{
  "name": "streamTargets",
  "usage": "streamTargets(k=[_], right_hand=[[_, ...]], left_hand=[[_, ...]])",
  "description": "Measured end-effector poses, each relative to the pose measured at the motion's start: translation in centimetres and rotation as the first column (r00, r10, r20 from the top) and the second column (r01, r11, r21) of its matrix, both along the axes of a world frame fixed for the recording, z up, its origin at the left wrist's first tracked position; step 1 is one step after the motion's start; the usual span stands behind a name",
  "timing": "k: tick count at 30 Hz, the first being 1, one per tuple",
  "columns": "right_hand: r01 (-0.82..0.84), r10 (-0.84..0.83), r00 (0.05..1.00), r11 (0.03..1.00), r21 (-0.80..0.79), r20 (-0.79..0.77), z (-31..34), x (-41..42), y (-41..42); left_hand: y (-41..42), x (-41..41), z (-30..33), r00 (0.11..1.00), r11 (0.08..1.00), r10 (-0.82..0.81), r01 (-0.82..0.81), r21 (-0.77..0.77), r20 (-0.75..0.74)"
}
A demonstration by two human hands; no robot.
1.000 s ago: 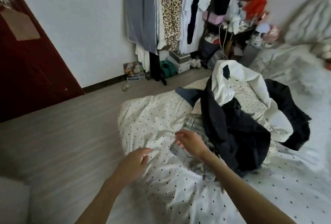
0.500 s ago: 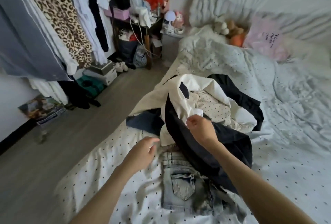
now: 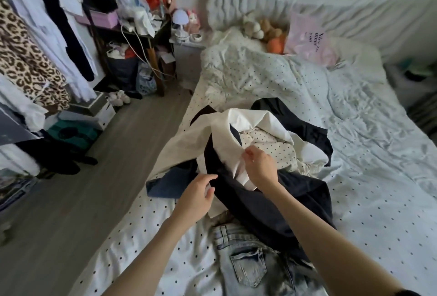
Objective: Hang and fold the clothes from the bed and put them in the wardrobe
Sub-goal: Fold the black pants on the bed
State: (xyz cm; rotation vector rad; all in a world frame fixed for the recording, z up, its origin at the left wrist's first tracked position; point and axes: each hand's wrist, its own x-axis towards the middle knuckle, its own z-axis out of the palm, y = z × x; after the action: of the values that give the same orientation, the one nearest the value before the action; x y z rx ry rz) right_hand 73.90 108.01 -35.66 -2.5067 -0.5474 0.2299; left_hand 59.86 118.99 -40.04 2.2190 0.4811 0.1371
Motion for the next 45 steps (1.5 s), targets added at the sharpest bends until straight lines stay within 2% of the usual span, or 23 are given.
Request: streamTargets(k=[7,11,14,19,22,25,29,32,35,38,40,42,43,45], right_hand=[[-0.024,0.026,1.000,0.969,0.246,-0.005,5.9,3.9,-0.7],[0.030,-0.024,1.000,0.897,0.441,-0.018,10.6,6.9,-2.0],[0.073,-0.098,0.995,0.835,0.545,0.016,13.9,9.1,-3.9],[0.153,-0.154,0.987,0.754,0.639,-0.053,15.3,10.6,-6.6],[0.204,-0.182,0.978,0.718,0.665,-0.104,16.3,11.1,-8.5],[0.245,-0.212,0.968,0.671,0.699,-0.136,18.1,11.6,-10.5],[0.203,-0.223,0.972,0.622,0.756,-0.078,21.2,11.6,-13.4],[0.133,-0.263,0.962,0.686,0.715,0.073,23.0,11.7,-14.9],[0.073,-0.282,0.929,0.773,0.630,0.238,23.8,11.5,-16.2],[-0.034,-0.152,0.917,0.891,0.452,0.369,22.8,10.4,-17.8],[-0.062,-0.055,0.922,0.956,0.286,0.384,20.5,9.5,-19.3],[-0.102,0.080,0.963,0.992,0.074,0.257,17.1,8.4,-20.9],[-0.142,0.144,0.982,0.990,-0.023,0.122,15.4,7.7,-21.4],[-0.235,0.206,0.961,0.960,-0.151,-0.185,12.6,6.7,-22.0]], left_hand=[[-2.0,5.2,3.0,0.995,0.985,-0.080,0.068,0.160,0.067],[-3.4,6.4,3.4,0.984,0.945,-0.118,0.154,0.289,-0.136],[-3.6,6.6,3.9,0.969,0.953,-0.090,0.151,0.262,-0.230],[-5.3,8.5,7.0,0.993,0.973,-0.109,0.115,0.199,-0.041],[-7.3,10.1,9.3,0.993,0.968,-0.054,0.025,0.251,0.108],[-7.8,11.4,11.2,0.986,0.954,0.017,-0.066,0.292,0.167],[-7.2,13.3,14.6,0.967,0.949,0.008,-0.088,0.303,0.256],[-7.8,14.5,16.0,0.958,0.946,-0.127,0.039,0.321,0.257],[-9.4,15.4,16.3,0.929,0.963,-0.205,0.135,0.234,0.307],[-10.2,16.1,15.9,0.924,0.977,-0.175,0.120,0.175,0.339],[-10.3,16.1,14.8,0.932,0.983,-0.141,0.094,0.155,0.332],[-10.4,15.5,13.2,0.943,0.989,-0.082,0.036,0.146,0.321],[-10.5,15.3,12.3,0.953,0.985,-0.084,0.035,0.171,0.292],[-10.7,15.0,10.7,0.973,0.960,-0.176,0.136,0.244,0.148]])
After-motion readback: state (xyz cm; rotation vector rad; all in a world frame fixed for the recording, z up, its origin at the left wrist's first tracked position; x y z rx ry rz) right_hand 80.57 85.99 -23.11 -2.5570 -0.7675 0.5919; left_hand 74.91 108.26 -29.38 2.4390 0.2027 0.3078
